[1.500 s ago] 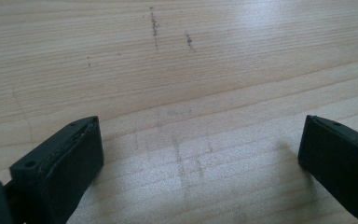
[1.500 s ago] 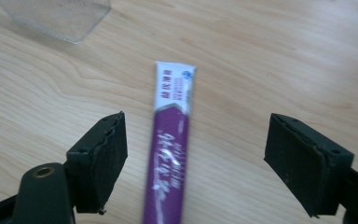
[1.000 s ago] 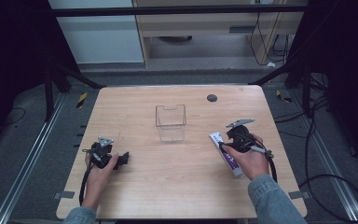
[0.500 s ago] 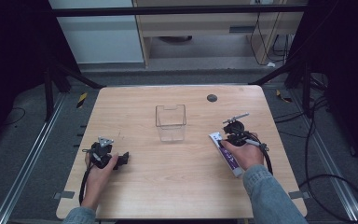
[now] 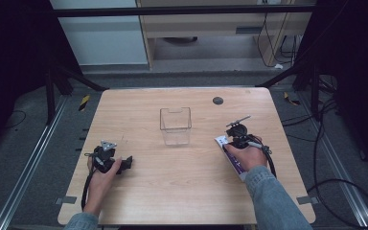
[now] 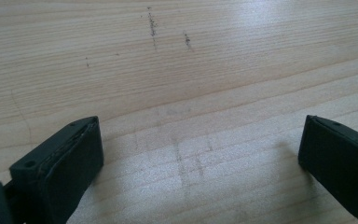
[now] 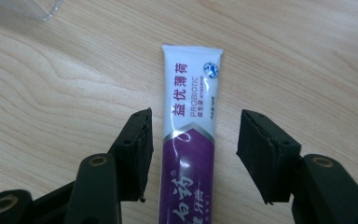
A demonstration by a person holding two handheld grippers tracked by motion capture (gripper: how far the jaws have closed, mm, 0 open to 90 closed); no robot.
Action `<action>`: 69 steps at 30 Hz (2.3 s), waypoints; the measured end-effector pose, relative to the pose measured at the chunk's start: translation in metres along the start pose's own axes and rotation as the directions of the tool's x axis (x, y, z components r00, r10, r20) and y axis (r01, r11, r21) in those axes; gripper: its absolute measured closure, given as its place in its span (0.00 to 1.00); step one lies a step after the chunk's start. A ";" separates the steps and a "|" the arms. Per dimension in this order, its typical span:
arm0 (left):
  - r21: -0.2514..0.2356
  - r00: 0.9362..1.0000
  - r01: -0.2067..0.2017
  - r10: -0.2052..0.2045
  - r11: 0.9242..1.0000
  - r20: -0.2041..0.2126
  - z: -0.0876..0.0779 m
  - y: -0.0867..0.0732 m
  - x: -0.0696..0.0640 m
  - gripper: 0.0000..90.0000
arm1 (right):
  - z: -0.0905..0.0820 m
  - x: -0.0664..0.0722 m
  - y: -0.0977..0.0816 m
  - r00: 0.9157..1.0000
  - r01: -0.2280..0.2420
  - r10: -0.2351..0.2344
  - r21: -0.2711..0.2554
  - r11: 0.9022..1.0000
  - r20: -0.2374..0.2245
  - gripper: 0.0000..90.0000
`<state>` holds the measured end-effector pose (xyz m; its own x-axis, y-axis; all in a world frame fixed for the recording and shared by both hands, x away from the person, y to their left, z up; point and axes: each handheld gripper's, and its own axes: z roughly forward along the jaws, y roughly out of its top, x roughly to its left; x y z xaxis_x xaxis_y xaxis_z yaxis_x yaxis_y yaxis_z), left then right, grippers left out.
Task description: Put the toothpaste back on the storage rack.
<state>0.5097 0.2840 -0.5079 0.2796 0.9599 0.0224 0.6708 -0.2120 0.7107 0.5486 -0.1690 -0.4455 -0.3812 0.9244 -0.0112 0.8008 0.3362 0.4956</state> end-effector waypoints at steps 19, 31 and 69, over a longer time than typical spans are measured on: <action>0.000 1.000 -0.001 0.001 1.000 0.001 0.000 0.000 0.000 0.00 | 0.019 0.003 0.001 1.000 0.000 0.000 0.067 0.998 -0.009 0.50; 0.000 1.000 -0.001 0.001 1.000 0.002 0.000 0.000 0.000 0.00 | 0.030 -0.002 -0.008 0.999 -0.026 0.028 0.087 0.996 -0.020 0.49; -0.001 1.000 -0.003 0.003 1.000 0.004 0.000 0.000 0.000 0.00 | 0.019 0.003 -0.006 1.000 -0.010 0.010 0.053 0.999 0.007 0.87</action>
<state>0.5103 0.2841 -0.5080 0.2843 0.9585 0.0213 0.6695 -0.2144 0.7112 0.5510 -0.1645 -0.4651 -0.3705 0.9288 -0.0122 0.8280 0.3361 0.4489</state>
